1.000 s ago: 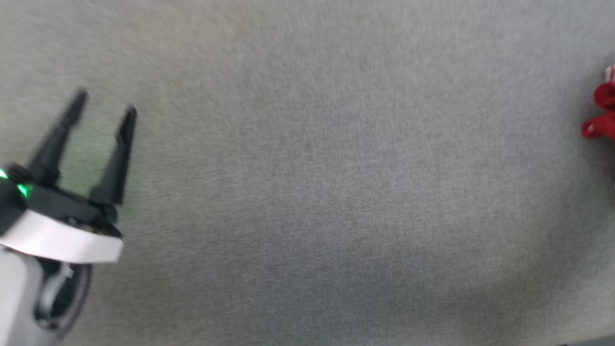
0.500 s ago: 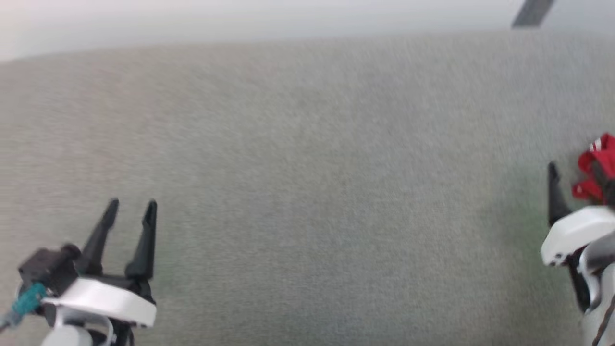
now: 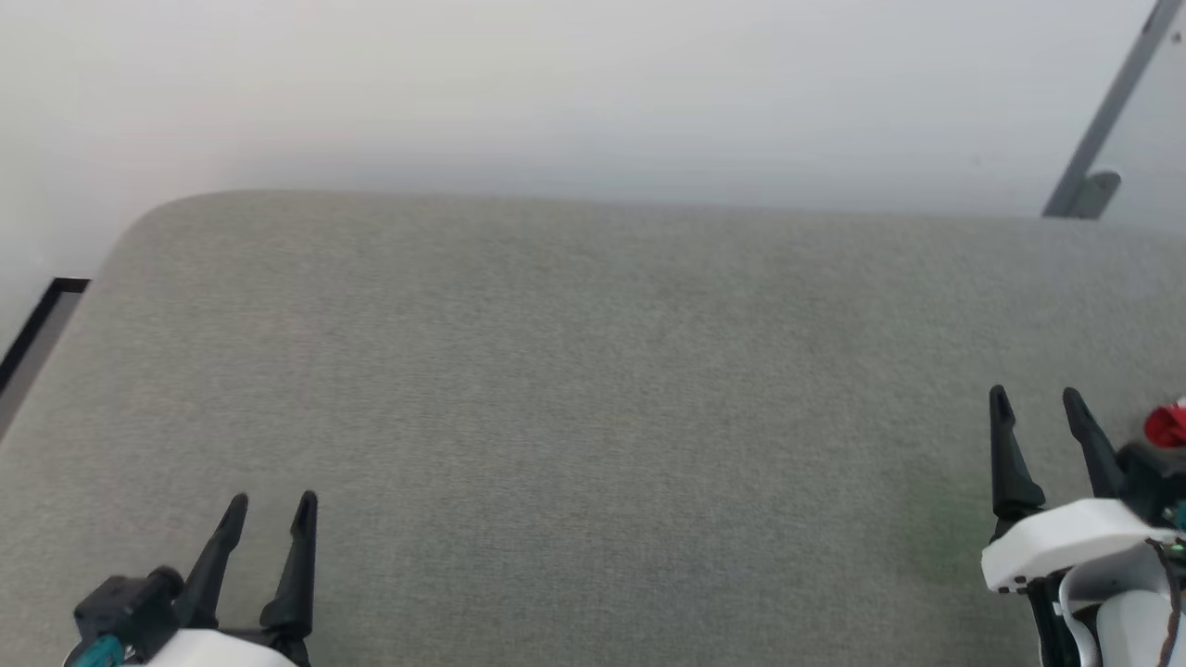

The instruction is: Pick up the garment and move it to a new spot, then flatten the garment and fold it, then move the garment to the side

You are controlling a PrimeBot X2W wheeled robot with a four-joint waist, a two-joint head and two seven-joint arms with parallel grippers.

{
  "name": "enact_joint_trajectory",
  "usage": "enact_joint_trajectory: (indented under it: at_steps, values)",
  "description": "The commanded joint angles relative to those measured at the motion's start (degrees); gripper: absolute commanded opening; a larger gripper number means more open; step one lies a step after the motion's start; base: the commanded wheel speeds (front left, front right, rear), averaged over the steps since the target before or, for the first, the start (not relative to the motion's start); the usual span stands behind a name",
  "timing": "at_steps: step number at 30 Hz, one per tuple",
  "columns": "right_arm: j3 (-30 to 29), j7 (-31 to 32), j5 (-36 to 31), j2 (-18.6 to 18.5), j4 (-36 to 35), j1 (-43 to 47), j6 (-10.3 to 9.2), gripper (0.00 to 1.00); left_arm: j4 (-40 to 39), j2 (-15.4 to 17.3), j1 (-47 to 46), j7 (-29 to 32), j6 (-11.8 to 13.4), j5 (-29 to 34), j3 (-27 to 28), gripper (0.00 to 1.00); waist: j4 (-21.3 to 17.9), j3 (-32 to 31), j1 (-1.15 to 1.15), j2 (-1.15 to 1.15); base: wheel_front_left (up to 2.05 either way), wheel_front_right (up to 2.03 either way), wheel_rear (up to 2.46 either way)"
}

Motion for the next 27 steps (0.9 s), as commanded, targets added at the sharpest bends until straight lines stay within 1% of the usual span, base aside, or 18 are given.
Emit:
enact_joint_trajectory:
  at_steps: [1, 8, 16, 21, 27]
  values:
    - [0.2, -0.8, 1.1, 0.3, -1.8, 1.7, -0.13, 1.00, -0.5, -0.5, 1.3, -0.3, 0.2, 0.6, 0.8, 1.00, 1.3, -1.4, 0.00, 0.00, 0.00, 0.00, 0.00]
    - [-0.1, -1.2, 2.7, 1.2, -7.1, 6.6, -0.12, 1.00, -1.9, -1.7, 3.9, -0.3, 0.2, 0.0, 2.0, 1.00, 2.0, -2.4, 0.00, 0.00, 0.00, 0.00, 0.00]
    - [-1.5, -0.6, 3.1, 2.9, -14.4, 12.9, -0.10, 1.00, -4.8, -2.3, 6.9, -0.3, 0.2, 1.7, 3.2, 1.00, 2.5, -3.3, 0.00, 0.00, 0.00, 0.00, 0.00]
    - [-2.1, -0.1, 3.6, 3.7, -17.1, 14.9, -0.10, 1.00, -6.4, -2.3, 8.2, -0.3, 0.2, 1.9, 3.1, 1.00, 2.5, -3.4, 0.00, 0.00, 0.00, 0.00, 0.00]
    - [-2.3, 0.3, 3.3, 4.2, -18.6, 15.7, -0.10, 1.00, -7.1, -2.3, 8.4, -0.3, 0.2, 2.2, 3.4, 1.00, 2.3, -3.1, 0.00, 0.00, 0.00, 0.00, 0.00]
